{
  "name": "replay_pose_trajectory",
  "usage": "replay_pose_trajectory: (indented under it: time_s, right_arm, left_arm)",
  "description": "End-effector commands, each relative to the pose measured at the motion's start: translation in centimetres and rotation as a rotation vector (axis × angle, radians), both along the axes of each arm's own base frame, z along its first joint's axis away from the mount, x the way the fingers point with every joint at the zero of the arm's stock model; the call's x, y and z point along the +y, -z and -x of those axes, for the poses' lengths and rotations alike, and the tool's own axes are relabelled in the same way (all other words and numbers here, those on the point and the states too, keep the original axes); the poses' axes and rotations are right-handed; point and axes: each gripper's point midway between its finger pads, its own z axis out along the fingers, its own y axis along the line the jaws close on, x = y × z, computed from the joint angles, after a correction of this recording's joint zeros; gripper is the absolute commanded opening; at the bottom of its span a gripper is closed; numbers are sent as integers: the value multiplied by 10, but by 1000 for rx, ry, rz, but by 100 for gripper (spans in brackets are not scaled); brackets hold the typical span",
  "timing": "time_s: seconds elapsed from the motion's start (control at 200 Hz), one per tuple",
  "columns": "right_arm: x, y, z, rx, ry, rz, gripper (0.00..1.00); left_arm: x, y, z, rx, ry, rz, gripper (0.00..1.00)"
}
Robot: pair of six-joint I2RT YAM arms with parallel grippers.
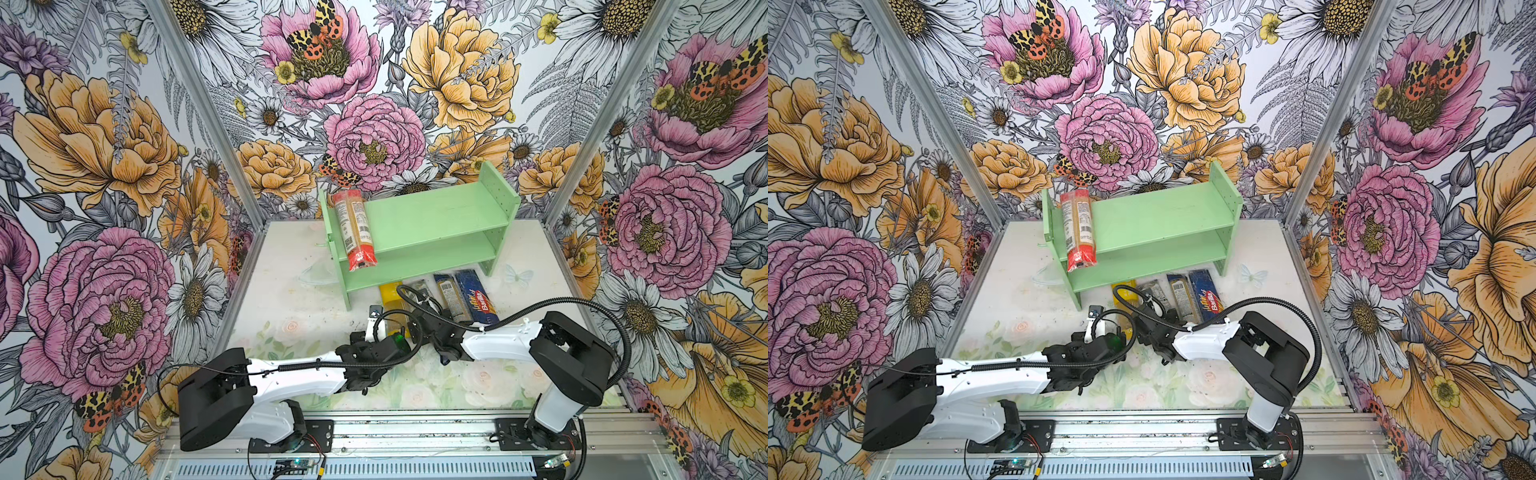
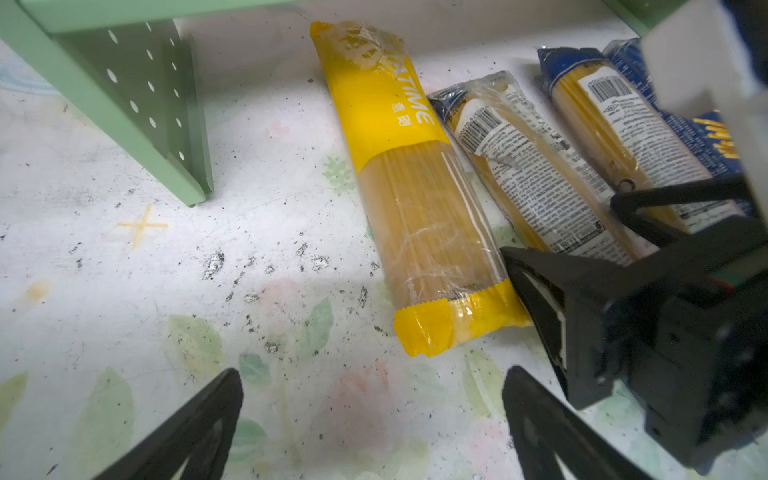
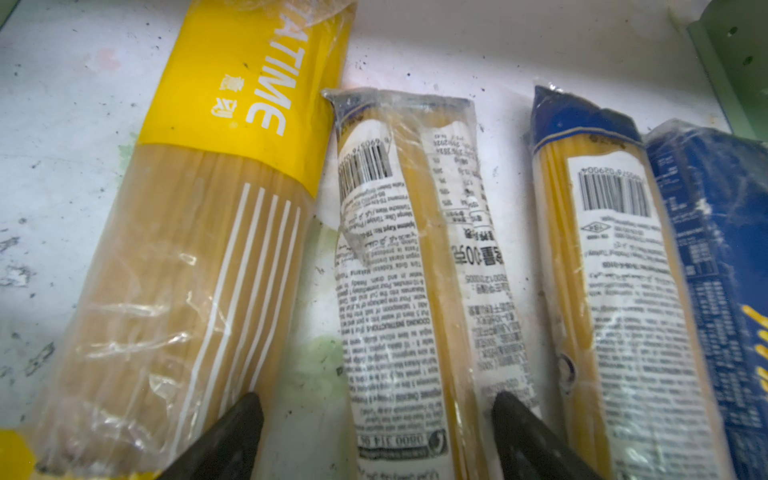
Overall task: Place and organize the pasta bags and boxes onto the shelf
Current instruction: 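Move the left gripper over the yellow ATIME pack while the right gripper shifts, then lower the left gripper and close it on the yellow ATIME pack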
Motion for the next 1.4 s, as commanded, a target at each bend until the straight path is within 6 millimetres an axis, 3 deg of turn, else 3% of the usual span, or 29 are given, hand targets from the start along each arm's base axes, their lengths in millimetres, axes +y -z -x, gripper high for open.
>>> replay_pose_trajectory:
  time_s: [0.0,0.185,0.38,0.545,0.891,1.071,1.391]
  right_arm:
    - [17,5,6,22,-68,8,88]
    - [44,4,22,63,-204,-115,87]
    - [45,-5,27,53,-234,-165,87]
    - [27,-25,26,20,-226,-161,87]
    - [-40,-73,24,-75,-122,-200,89]
    - [-69,-80,25,-95,-62,-221,90]
    - [-80,-79,27,-87,-37,-243,89]
  left_arm:
    - [-8,-5,0,-6,11,43,99]
    - [0,-2,3,-11,0,52,99]
    - [9,0,6,-23,-3,72,99]
    - [8,1,6,-47,18,86,99]
    - [-10,4,-3,-72,46,53,99]
    - [-25,11,-10,-81,34,-14,99]
    - [-44,25,-21,-85,-21,-97,99]
